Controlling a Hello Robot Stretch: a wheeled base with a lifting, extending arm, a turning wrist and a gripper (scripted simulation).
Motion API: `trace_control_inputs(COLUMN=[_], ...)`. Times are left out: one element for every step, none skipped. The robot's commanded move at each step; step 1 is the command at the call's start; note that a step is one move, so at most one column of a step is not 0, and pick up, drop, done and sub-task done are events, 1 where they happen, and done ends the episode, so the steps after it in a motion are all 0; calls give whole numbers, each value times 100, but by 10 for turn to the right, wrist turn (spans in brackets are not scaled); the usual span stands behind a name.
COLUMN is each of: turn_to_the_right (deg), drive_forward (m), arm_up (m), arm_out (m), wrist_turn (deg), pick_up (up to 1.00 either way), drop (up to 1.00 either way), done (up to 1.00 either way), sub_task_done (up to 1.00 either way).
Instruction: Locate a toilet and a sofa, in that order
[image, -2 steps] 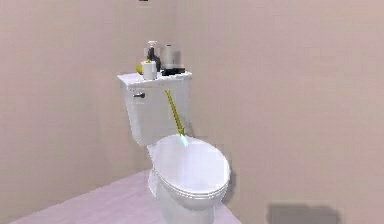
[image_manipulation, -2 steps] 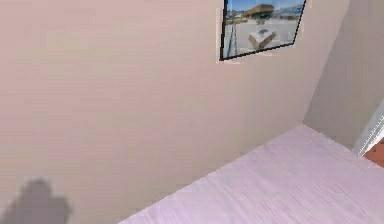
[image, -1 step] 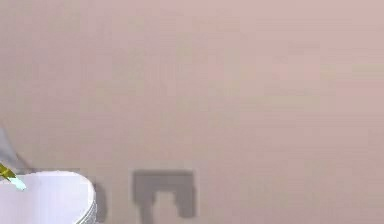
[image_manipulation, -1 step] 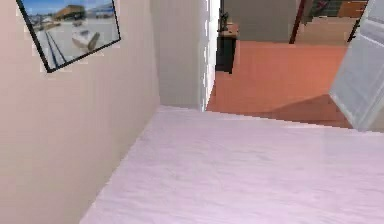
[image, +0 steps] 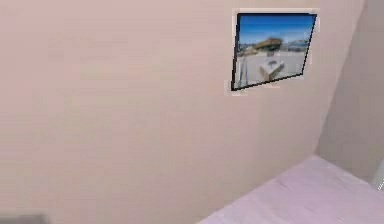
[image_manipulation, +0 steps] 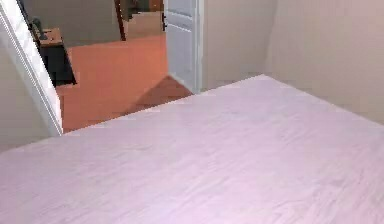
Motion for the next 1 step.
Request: trace_control_inputs(turn_to_the_right=[450], drive_forward=[0], arm_up=[0], arm_out=[0], wrist_turn=[0], pick_up=[0], drop=[0], done=[0], sub_task_done=[0])
